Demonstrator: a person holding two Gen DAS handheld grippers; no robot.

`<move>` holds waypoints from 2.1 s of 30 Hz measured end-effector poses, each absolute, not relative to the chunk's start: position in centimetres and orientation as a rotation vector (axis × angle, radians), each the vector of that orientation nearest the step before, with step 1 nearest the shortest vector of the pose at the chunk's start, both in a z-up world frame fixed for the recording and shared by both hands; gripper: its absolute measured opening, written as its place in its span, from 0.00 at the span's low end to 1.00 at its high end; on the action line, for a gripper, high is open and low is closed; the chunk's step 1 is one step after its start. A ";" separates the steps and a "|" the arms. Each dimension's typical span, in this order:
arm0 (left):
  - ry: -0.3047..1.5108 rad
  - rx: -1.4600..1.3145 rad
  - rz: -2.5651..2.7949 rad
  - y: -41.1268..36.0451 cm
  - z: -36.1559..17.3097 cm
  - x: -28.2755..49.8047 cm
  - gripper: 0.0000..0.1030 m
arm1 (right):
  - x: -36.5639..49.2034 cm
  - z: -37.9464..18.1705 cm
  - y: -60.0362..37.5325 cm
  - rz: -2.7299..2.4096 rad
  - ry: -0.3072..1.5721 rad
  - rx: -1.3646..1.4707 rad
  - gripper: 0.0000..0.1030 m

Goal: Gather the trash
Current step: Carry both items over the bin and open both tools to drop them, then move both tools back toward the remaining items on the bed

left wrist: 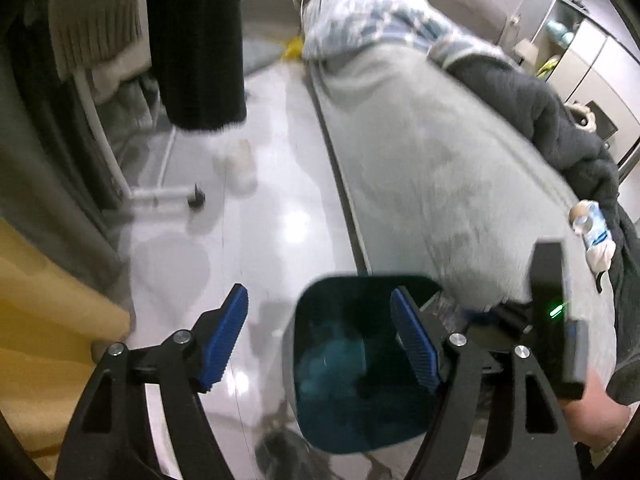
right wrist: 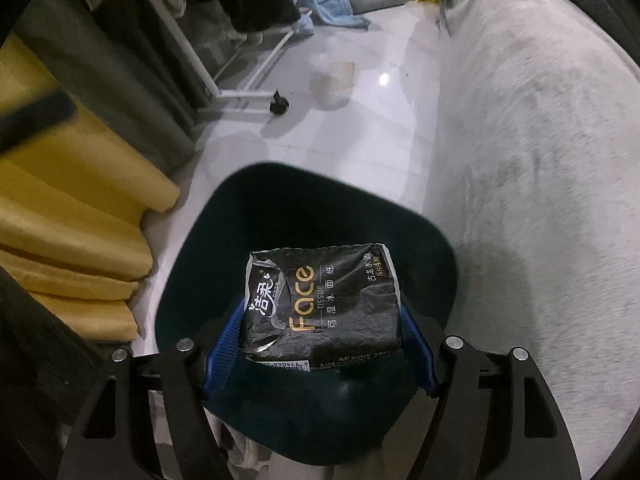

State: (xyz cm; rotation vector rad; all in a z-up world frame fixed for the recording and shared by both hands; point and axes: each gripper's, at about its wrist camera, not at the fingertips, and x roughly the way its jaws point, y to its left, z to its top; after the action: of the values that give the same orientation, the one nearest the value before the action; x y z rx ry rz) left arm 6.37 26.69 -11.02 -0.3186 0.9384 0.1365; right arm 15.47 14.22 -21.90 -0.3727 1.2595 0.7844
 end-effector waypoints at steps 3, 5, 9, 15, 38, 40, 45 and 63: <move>0.882 -0.266 0.146 26.2 -9.9 6.2 0.75 | 15.0 -22.9 14.4 0.788 1.275 -0.403 0.72; 0.861 -0.245 0.161 26.2 -9.2 6.2 0.75 | 14.8 -23.3 14.6 0.786 1.282 -0.420 0.74; 0.836 -0.232 0.171 26.3 -8.3 6.0 0.80 | 14.5 -23.7 14.6 0.784 1.281 -0.447 0.79; 0.752 -0.159 0.193 25.2 -5.8 5.9 0.83 | 14.4 -22.6 14.4 0.781 1.265 -0.439 0.86; 0.511 -0.132 -0.026 14.8 1.6 7.8 0.97 | 12.7 -10.2 5.8 0.732 0.885 -0.338 0.97; 0.511 -0.130 -0.047 13.7 1.7 8.2 0.96 | 12.8 -9.9 4.7 0.719 0.870 -0.328 0.97; 0.523 -0.123 -0.086 11.3 1.6 9.2 0.96 | 13.4 -9.2 1.7 0.680 0.846 -0.286 0.97; 0.566 -0.098 -0.203 4.3 0.6 12.5 0.96 | 14.6 -7.3 -9.3 0.536 0.761 -0.150 0.97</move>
State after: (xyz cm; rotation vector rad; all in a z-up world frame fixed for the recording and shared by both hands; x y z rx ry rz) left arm 12.49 4.34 0.64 -0.0977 0.5657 -0.2028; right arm 14.62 -9.25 -7.31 -0.1504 0.7606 0.5361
